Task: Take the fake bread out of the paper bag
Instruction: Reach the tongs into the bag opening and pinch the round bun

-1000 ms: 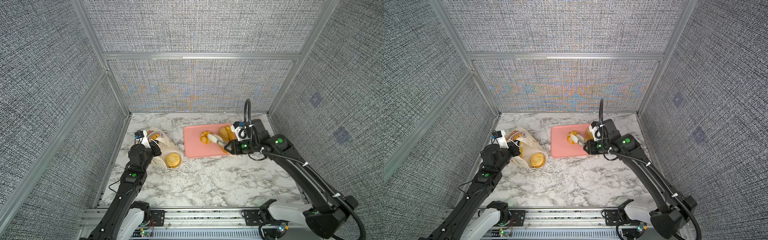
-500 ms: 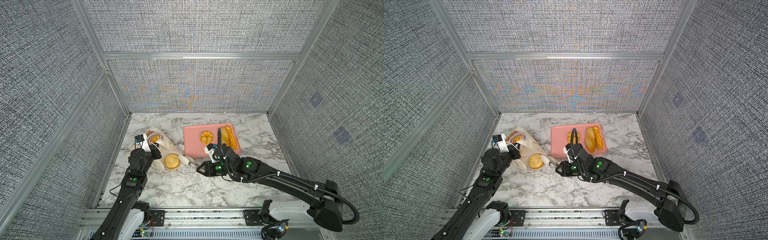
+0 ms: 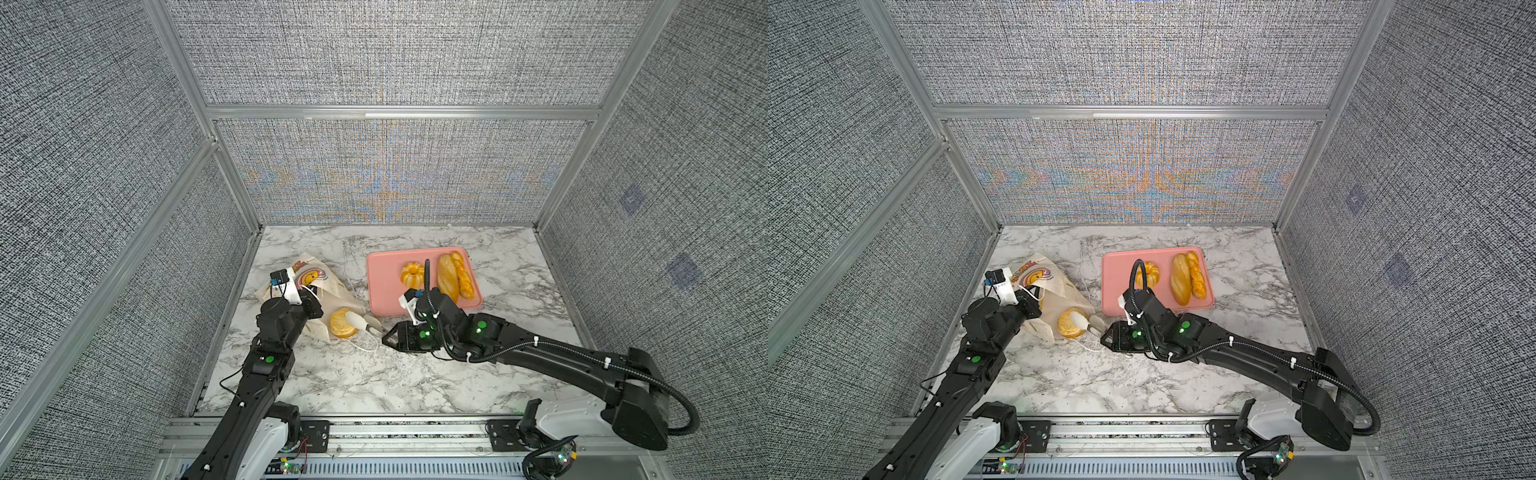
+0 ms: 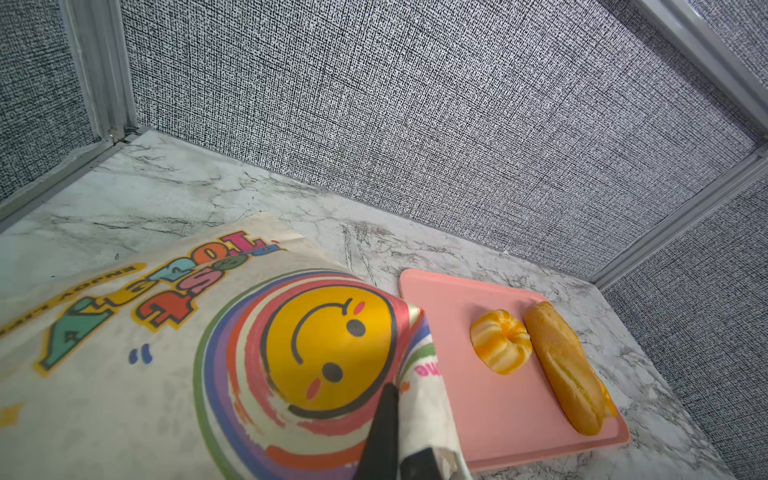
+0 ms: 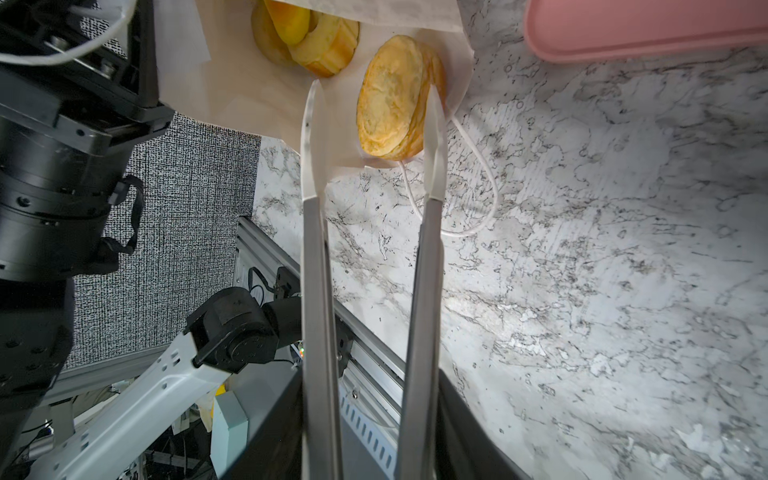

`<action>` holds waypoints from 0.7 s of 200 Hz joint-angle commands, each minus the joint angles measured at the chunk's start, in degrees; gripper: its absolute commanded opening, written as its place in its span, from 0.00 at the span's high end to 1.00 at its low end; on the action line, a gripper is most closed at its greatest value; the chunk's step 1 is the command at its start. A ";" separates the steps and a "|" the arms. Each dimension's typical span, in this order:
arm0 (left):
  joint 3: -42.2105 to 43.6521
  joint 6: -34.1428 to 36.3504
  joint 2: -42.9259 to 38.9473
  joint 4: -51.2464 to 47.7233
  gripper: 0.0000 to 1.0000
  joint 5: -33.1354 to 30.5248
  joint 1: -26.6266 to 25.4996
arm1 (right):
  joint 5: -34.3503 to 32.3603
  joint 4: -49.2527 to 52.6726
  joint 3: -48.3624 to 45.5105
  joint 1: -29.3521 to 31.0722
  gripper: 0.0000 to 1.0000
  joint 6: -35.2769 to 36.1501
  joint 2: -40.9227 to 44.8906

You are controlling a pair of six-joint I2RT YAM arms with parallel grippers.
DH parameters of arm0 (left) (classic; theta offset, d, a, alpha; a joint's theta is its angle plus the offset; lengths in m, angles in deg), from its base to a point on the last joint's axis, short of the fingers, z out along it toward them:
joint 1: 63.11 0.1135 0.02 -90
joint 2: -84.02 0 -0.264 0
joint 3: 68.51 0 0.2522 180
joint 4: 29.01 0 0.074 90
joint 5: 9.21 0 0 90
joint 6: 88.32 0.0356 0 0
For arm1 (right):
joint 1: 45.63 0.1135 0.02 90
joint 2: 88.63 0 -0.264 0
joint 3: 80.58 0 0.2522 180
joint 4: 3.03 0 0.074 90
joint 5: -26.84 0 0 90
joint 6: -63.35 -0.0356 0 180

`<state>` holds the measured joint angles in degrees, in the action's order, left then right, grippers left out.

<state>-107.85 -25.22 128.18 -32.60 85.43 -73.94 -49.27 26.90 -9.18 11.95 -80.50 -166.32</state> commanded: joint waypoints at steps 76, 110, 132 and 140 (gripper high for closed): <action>-0.26 0.06 -0.23 1.03 1.00 1.40 0.05 | 1.01 -2.69 1.81 0.02 0.56 -0.31 -6.05; -0.27 0.18 -0.55 0.99 1.00 1.73 0.04 | 1.64 -3.39 3.22 -0.32 0.57 -0.33 -8.55; -0.27 -0.17 -0.22 1.72 1.00 2.76 0.06 | 2.01 -4.28 3.60 -0.71 0.59 -0.45 -9.84; -0.50 -0.18 0.03 1.75 1.00 3.07 0.10 | 2.06 -4.47 3.77 -0.78 0.60 -0.48 -10.34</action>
<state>-107.90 -25.15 127.81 -32.31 86.20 -73.91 -47.76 25.30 -6.16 11.38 -80.67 -175.79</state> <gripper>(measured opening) 0.054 0.415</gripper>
